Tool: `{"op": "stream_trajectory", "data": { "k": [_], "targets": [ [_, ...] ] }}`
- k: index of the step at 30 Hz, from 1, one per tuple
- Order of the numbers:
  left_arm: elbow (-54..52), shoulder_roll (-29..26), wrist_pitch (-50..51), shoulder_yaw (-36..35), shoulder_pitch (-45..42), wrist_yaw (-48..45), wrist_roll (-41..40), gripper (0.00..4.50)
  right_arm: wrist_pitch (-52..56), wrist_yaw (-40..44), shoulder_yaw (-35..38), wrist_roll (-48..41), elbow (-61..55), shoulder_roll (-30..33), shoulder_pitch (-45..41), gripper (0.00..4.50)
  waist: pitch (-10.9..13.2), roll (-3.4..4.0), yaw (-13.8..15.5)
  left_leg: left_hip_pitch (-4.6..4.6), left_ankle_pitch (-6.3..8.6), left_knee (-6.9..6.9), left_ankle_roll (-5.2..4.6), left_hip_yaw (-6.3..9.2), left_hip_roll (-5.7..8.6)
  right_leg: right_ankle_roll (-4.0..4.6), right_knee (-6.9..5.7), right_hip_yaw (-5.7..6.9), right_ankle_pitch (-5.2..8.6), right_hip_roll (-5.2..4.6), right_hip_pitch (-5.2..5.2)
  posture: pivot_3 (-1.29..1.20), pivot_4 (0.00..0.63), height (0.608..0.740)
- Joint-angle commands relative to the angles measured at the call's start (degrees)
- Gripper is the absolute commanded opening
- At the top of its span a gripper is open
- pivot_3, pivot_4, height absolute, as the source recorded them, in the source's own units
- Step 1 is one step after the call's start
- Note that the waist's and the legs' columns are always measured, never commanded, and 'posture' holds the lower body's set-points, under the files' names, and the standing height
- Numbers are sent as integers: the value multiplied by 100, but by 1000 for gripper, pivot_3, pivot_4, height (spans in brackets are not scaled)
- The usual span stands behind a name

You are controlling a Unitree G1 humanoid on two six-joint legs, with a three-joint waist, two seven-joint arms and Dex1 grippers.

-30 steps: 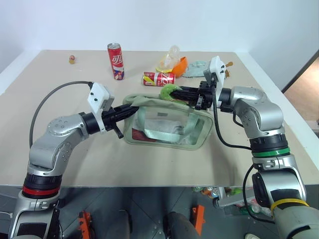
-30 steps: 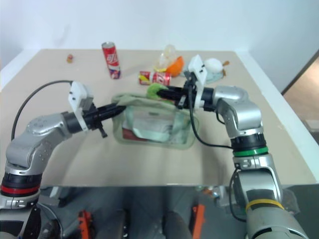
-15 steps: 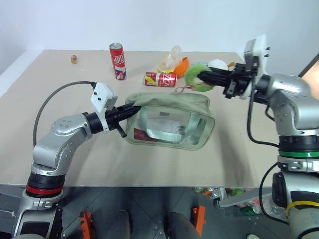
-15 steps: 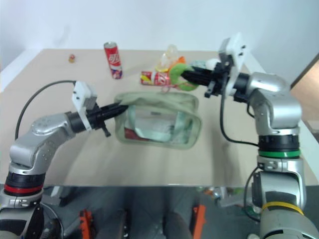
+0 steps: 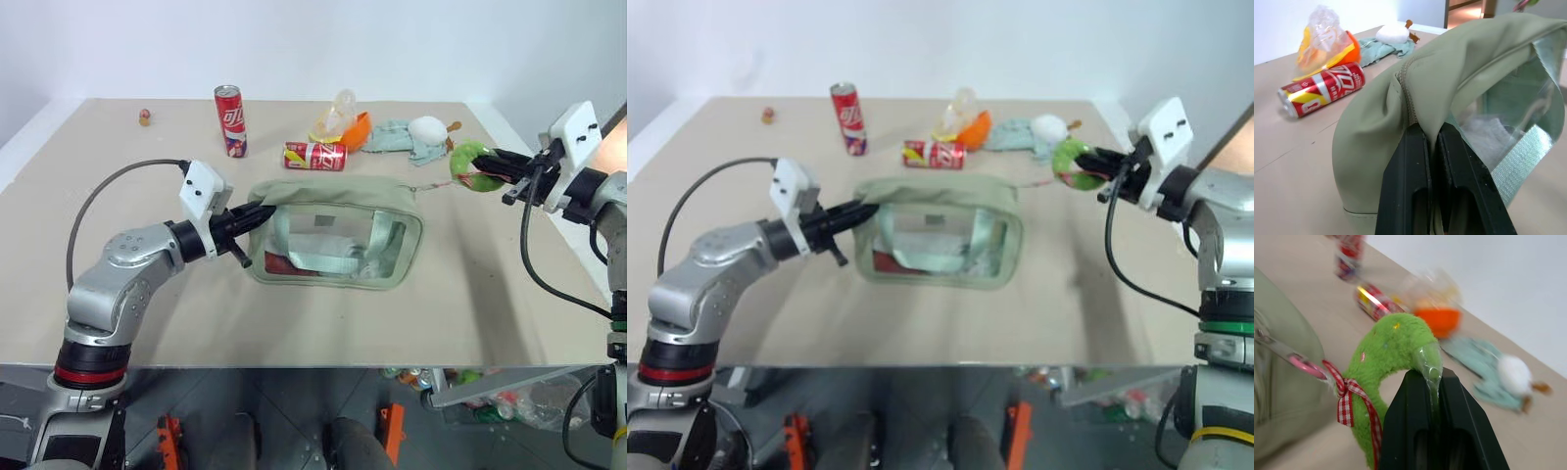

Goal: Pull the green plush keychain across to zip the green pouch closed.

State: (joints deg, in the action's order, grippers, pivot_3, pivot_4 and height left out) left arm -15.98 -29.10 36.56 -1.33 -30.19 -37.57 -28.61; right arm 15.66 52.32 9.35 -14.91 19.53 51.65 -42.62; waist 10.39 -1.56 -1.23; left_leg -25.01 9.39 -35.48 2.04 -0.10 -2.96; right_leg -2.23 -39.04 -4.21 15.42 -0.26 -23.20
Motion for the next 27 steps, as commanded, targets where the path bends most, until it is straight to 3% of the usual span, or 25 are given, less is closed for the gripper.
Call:
{"op": "stream_trajectory", "data": {
  "k": [1,8,13,16,20,27],
  "targets": [
    [-114,59,-37,-102,52,296,132,0,-154,-340,-2,359,-262,100,260,27,0,0,0,1,0,1,0,2,-1,0,0,1,0,1,1,0,150,740],
    [-241,224,-86,-105,58,615,208,0,186,-965,-1011,936,-1823,-837,1828,27,-2,0,-4,2,0,2,1,6,-2,-1,-2,1,2,3,1,0,150,740],
    [-302,292,-51,-98,41,720,213,0,-146,-1352,-1425,1424,-1294,-1277,1984,27,-2,0,-10,4,-17,-1,12,2,0,-27,-1,-3,-7,3,1,0,150,740],
    [-316,331,33,-205,49,794,119,0,-382,-1452,-1333,1433,-993,-1410,1850,27,-2,-1,-15,13,-29,-1,5,2,0,-31,1,-3,-17,4,9,0,150,740],
    [-340,374,240,-420,114,795,-209,0,-111,-1469,-652,674,-1020,-1692,1437,27,-1,0,-54,26,-35,3,-2,5,-2,-23,0,-8,-30,14,12,0,150,740],
    [-248,258,406,-754,9,528,-789,2360,993,-1207,353,-739,-1571,-1664,832,2312,-1,0,-69,19,-37,9,-4,8,-2,-28,1,-8,-29,15,10,0,150,740]
  ]
}}
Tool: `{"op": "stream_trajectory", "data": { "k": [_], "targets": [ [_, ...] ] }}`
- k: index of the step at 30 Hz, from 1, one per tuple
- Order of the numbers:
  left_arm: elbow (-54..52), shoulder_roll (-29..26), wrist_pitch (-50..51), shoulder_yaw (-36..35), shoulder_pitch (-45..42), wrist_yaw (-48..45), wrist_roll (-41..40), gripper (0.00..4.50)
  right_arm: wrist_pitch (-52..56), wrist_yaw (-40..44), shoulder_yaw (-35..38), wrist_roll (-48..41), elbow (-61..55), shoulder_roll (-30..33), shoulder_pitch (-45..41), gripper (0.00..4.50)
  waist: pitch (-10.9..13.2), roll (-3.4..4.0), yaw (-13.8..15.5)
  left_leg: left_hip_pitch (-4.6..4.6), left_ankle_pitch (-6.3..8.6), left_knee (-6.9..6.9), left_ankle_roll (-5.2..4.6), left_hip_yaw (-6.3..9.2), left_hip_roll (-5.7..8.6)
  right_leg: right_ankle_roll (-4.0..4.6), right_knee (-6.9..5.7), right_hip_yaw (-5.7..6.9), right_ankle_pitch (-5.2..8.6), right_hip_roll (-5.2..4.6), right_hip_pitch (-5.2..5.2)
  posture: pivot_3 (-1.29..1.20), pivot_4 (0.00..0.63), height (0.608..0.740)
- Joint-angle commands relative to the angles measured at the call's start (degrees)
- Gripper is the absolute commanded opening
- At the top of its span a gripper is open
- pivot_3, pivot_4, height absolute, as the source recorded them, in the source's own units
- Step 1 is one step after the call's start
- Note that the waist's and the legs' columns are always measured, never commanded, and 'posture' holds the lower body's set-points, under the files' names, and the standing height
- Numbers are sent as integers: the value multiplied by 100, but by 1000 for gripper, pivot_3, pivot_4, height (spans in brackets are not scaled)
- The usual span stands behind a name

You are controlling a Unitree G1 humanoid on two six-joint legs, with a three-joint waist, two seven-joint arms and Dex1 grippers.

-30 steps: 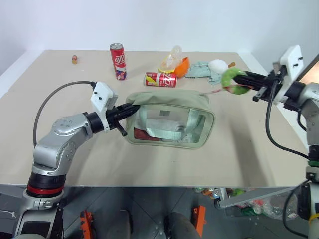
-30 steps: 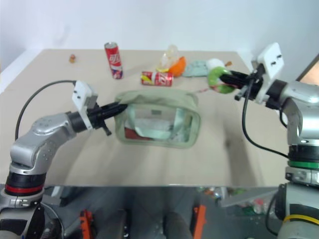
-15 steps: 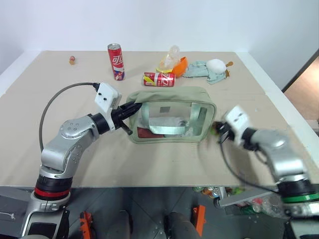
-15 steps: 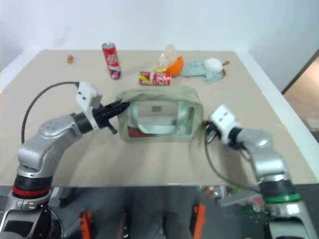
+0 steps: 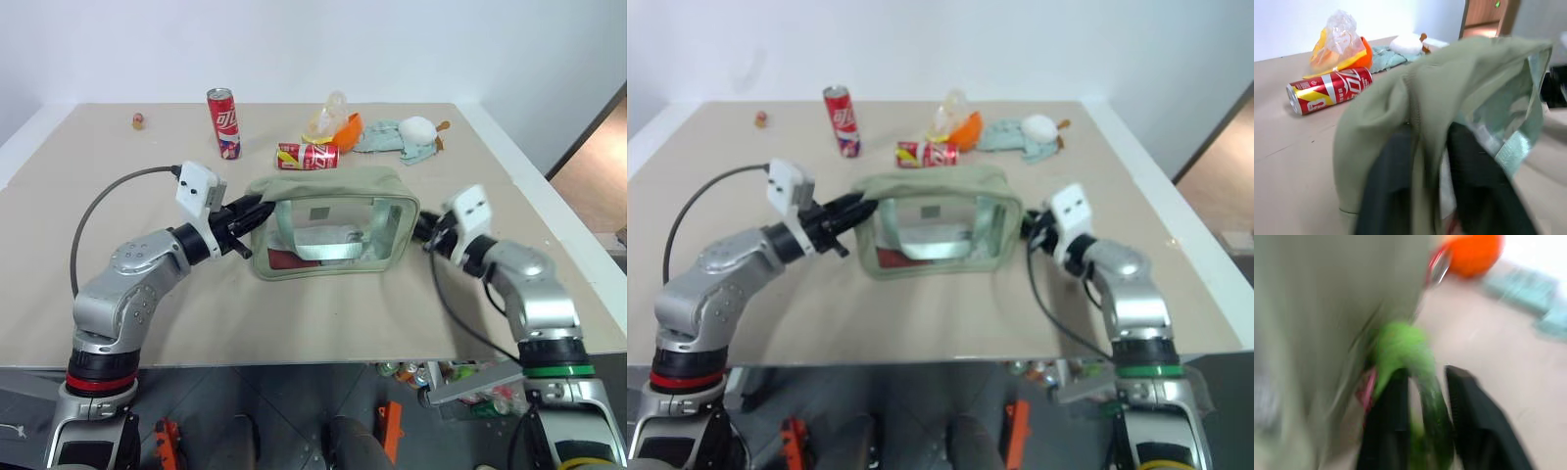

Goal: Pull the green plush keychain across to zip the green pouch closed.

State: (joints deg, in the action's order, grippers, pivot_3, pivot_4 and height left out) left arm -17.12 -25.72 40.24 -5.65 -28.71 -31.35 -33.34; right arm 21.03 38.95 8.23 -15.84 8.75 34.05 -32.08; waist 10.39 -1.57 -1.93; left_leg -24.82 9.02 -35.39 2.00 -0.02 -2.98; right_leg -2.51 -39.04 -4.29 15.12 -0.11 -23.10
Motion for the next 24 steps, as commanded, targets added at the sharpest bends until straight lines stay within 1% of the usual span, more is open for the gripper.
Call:
{"op": "stream_trajectory", "data": {
  "k": [1,3,4,5,6,7,9,11,14,17,19,22,24],
  "targets": [
    [-113,-124,82,-391,-182,-176,-431,2677,647,246,580,-882,-652,157,-238,2649,0,0,1,-5,0,1,0,0,0,0,0,0,1,0,-4,0,150,740],
    [-95,-230,159,-505,-237,-313,-619,3402,914,389,766,-1231,-915,265,-222,3371,0,0,1,-10,2,2,1,3,0,3,1,2,3,0,-7,0,150,740],
    [-80,-300,191,-587,-271,-386,-719,3574,1048,488,879,-1447,-1061,333,-200,3567,0,0,1,-12,3,2,1,3,0,4,1,2,3,0,-8,0,150,740],
    [-68,-380,263,-714,-304,-457,-888,4075,1161,616,1007,-1691,-1210,398,-154,4052,0,0,1,-16,3,2,1,3,0,4,1,3,4,-1,-12,0,150,740],
    [-55,-476,392,-924,-345,-499,-1156,4355,1337,753,1144,-1971,-1383,489,-95,4367,0,0,1,-19,3,2,1,3,0,4,2,3,4,-1,-16,0,150,740],
    [-46,-541,487,-1063,-369,-514,-1348,4458,1462,832,1226,-2160,-1496,554,-51,4482,1,0,0,-20,3,2,0,3,0,2,2,3,6,-1,-16,0,150,740],
    [-66,-771,630,-1368,-291,-582,-1644,4458,1613,945,1345,-2371,-1687,715,123,4482,1,0,-7,-21,4,2,-1,5,0,-1,3,5,9,-1,-16,0,150,740],
    [-115,-972,663,-1663,-67,-506,-1736,4458,1765,1053,1436,-2539,-1878,889,356,4482,0,0,-12,-19,5,2,-1,5,-1,0,3,5,10,-1,-15,0,150,740],
    [-289,-1208,345,-1737,592,-522,-1322,4458,1737,1096,1458,-2594,-2066,954,671,4482,0,0,-58,-14,5,3,-1,2,-1,2,3,3,11,-3,-13,0,150,740],
    [-559,-1145,32,-1674,1154,-389,-1031,4458,1818,1238,1438,-2734,-2319,1029,1013,4482,1,-2,-63,-15,4,2,-2,0,-1,4,3,2,10,-5,-14,0,150,740],
    [-800,-977,-172,-1585,1594,-217,-805,4458,1942,1422,1420,-2862,-2735,1137,1525,4482,0,-3,-57,-17,4,-1,-1,1,-2,4,3,3,8,-6,-14,0,150,740],
    [-1057,-818,-682,-1205,2169,29,-111,4458,1529,1645,1279,-2574,-3091,1216,2137,4482,-1,-4,-36,-16,6,3,0,0,2,2,8,4,16,-15,-10,0,150,740],
    [-1095,-717,-926,-1030,2298,117,157,4458,1363,1554,1267,-2509,-3129,1107,2271,4482,0,-5,-33,-18,8,1,4,-2,2,2,8,3,17,-15,-13,0,150,740]
  ]
}}
